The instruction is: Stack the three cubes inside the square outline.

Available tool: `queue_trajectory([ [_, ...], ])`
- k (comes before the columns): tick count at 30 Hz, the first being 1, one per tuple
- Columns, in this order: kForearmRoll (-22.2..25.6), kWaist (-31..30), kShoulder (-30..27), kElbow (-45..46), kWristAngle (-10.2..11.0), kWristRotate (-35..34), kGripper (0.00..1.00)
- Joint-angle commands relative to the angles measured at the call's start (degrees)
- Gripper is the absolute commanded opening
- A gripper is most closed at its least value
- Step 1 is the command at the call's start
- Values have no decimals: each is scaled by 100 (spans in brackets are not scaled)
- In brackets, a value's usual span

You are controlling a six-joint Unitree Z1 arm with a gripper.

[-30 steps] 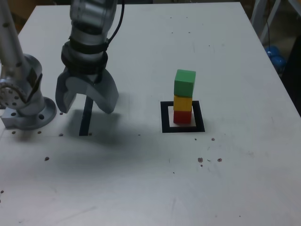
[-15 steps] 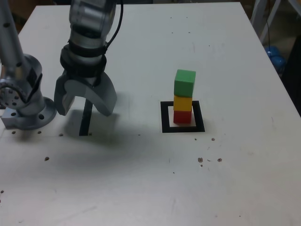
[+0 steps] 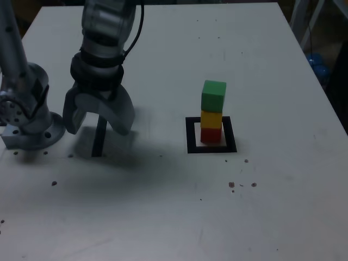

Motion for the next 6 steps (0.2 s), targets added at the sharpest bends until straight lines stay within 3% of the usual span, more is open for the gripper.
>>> queue_trajectory([
  [1,-2,6,28,10,4,-13,100],
  [6,-8,6,32,10,4,-12,100],
])
